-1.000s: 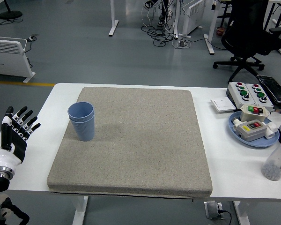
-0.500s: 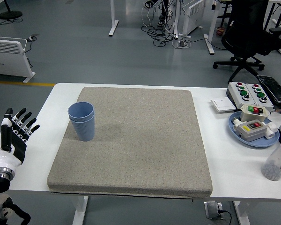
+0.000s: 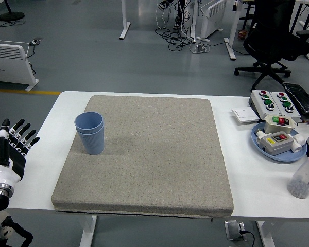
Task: Push cup pick cup insert cup
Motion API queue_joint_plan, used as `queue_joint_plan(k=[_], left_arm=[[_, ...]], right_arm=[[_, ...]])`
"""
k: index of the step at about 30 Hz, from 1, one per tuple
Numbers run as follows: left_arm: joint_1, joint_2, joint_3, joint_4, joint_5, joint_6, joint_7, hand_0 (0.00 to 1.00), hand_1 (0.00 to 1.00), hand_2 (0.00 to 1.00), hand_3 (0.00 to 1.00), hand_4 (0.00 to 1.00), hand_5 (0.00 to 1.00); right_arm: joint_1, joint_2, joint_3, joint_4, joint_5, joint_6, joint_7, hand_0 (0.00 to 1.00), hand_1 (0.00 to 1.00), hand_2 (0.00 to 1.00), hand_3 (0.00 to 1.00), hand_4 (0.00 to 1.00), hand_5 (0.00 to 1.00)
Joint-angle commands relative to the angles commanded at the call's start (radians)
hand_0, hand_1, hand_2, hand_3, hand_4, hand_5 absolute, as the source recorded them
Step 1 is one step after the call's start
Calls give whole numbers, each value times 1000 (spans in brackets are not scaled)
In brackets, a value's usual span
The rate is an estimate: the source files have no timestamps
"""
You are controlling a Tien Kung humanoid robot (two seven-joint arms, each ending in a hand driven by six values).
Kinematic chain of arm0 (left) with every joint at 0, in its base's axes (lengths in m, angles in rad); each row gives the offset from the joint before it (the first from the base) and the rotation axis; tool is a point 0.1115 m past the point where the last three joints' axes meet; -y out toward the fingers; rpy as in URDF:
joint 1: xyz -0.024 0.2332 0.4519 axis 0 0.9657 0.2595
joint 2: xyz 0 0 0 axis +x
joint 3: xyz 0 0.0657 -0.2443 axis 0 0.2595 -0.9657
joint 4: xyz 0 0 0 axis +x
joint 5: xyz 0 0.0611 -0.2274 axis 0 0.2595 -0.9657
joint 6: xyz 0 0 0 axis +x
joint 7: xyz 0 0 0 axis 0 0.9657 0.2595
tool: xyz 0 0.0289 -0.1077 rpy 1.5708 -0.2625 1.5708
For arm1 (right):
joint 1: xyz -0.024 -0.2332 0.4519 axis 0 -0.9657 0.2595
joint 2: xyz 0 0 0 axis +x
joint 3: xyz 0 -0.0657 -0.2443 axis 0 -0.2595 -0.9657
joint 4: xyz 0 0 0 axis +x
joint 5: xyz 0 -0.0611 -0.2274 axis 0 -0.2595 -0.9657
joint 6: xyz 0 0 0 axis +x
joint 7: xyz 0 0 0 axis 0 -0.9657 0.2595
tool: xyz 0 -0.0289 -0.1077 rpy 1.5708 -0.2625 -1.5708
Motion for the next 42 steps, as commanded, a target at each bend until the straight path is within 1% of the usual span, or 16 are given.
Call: queue_joint_plan(k=[7,11,18,32,42], left_arm=[[8,1,-21,3,5,2,-2,781,841,875,849,691,998],[7,5,-23,6,30,7,-3,781,841,875,849,691,998],[6,4,-25,12,58,15,-10,781,842,875,848,689,998],[7,3,-43,18,61,18,-20,782,844,873,850,689,998],[5,2,-45,24,63,18,-17,782,844,872,851,689,998]], right_arm=[[8,0,-2,1,8,0,6,716,639,669,604,177,415],[13,-3,3,0,-3,-2,6,716,639,669,604,177,415],[13,-5,-1,1,0,0,5,716,639,670,604,177,415],[14,-3,11,1,-18,3,-3,716,639,669,603,176,414],[17,-4,13,1,-22,3,-3,716,639,670,603,176,415]])
